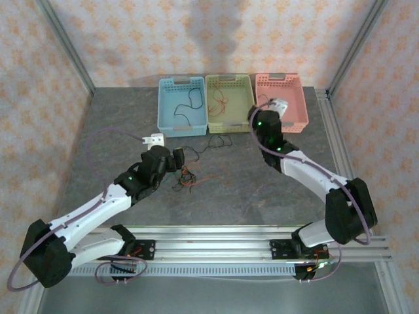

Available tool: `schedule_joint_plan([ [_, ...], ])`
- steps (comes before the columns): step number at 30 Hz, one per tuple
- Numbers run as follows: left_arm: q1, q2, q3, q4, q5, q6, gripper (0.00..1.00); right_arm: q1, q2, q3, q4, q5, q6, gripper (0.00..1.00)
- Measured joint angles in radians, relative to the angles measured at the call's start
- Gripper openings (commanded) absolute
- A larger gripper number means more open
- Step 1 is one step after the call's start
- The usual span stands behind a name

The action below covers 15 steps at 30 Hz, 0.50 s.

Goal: Untangle the cables

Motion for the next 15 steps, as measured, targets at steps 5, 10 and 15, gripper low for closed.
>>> schedule_joint_plan([
  [5,0.065,0.052,0.0,-0.003,0.051,-0.032,0.86,0.137,0.056,-0.06,-0.011,-0.274,0.018,0.46],
  [10,0.081,0.057,0.0,-0.002,0.089,-0.043,0.85,0.285,0.145,-0.073,-0.002,-0.488,-0.124,0.61],
  [15,0.086,0.057,0.0,-0.001,0.11,-0.043,0.85,0.343,0.185,-0.073,0.002,-0.632,-0.301,0.68],
])
